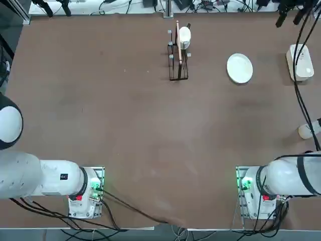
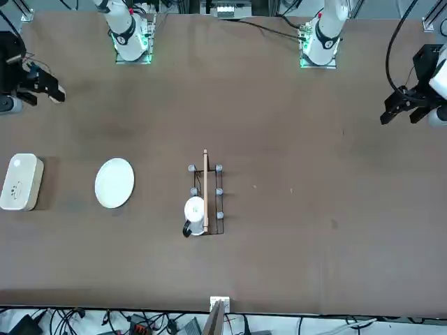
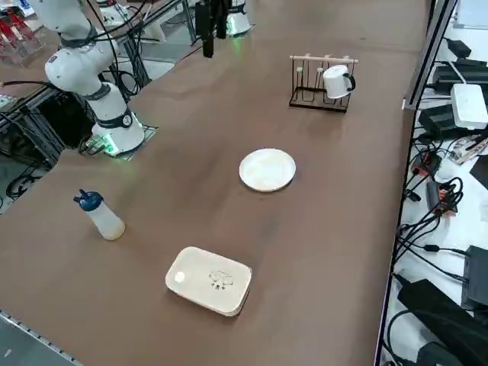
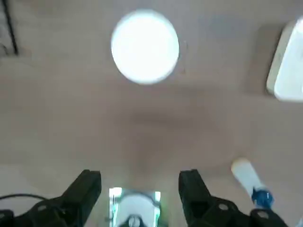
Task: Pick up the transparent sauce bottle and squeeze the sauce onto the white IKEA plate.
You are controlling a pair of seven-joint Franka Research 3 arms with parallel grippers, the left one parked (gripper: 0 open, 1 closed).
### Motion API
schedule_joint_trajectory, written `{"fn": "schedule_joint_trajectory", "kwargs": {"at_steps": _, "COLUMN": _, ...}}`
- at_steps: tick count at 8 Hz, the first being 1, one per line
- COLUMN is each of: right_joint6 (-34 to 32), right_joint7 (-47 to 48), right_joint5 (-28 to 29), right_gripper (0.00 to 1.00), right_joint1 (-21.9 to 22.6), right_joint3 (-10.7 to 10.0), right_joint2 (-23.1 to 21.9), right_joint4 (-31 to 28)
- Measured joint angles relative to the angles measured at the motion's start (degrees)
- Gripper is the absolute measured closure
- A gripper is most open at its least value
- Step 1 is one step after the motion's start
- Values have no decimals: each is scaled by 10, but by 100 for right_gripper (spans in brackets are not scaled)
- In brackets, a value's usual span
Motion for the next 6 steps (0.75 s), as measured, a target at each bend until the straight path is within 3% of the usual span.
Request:
{"fn": "schedule_joint_trajectory", "kwargs": {"at_steps": 2, "right_joint6": -55, "right_joint7": 18, "right_joint5": -17, "right_gripper": 0, "right_joint1": -36, "right_joint3": -3, "right_joint2": 11, "right_joint4": 0}}
{"fn": "schedule_joint_trajectory", "kwargs": {"at_steps": 4, "right_joint6": -71, "right_joint7": 129, "right_joint5": -36, "right_gripper": 0, "right_joint1": -68, "right_joint3": -4, "right_joint2": 19, "right_joint4": 0}}
{"fn": "schedule_joint_trajectory", "kwargs": {"at_steps": 6, "right_joint6": -72, "right_joint7": 255, "right_joint5": -102, "right_gripper": 0, "right_joint1": -67, "right_joint3": 0, "right_joint2": 30, "right_joint4": -1}}
